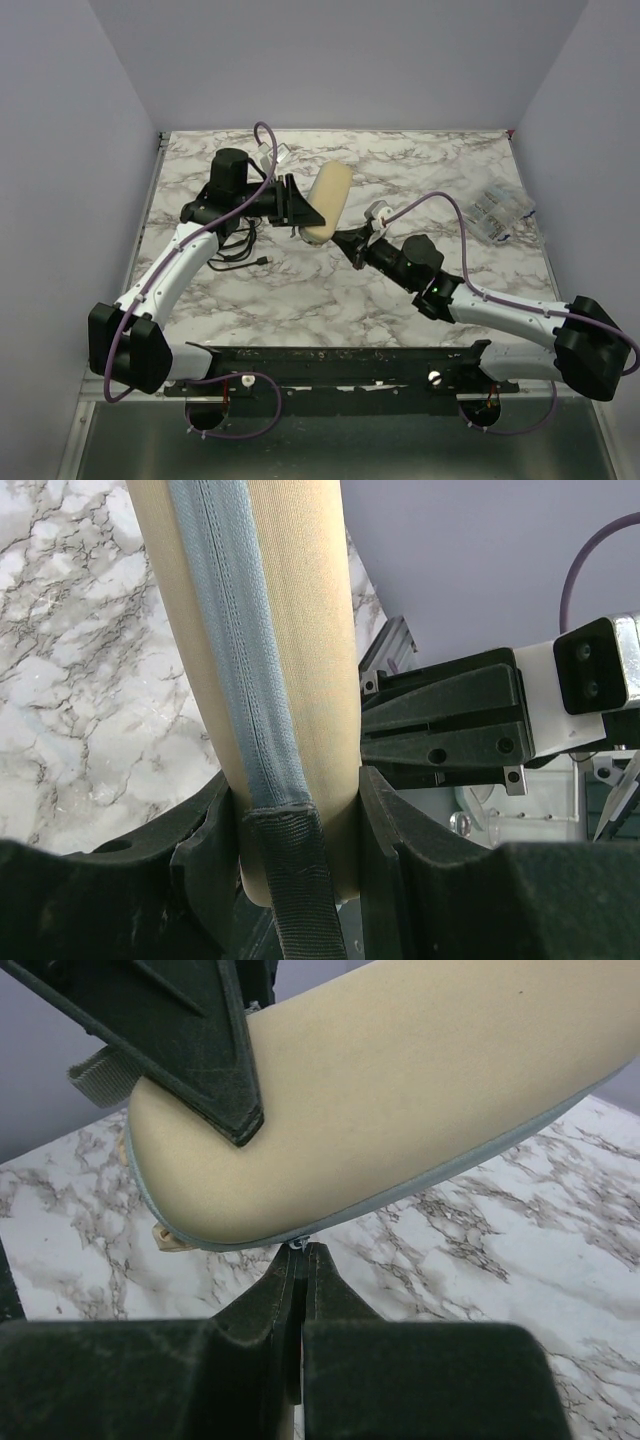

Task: Open the umbrella

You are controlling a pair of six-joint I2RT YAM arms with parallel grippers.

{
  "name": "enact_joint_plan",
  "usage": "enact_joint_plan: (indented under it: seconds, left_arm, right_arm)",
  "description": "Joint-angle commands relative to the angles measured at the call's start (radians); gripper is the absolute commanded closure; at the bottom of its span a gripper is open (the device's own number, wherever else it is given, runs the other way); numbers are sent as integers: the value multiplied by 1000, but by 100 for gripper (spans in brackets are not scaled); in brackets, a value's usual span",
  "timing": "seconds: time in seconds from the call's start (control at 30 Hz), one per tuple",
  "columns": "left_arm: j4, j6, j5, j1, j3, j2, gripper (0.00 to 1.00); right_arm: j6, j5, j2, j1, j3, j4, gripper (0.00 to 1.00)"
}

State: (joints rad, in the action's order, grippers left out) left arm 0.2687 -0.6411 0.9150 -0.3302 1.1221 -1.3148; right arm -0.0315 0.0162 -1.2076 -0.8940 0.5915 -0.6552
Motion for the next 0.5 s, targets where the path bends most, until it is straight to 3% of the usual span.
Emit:
enact_joint_plan:
  seconds: [0.0,0.2,0.47]
  left_arm:
    - [-21,21,4,-7,50,2,100]
    - [-1,38,-1,-19,57,0,100]
    - [27,60,-5,-36,70,-7,100]
  right_arm:
    - [5,111,14,1,-2,34,99]
    - [18,205,8,1,1,66,99]
    - [11,157,31,1,-14,78,99]
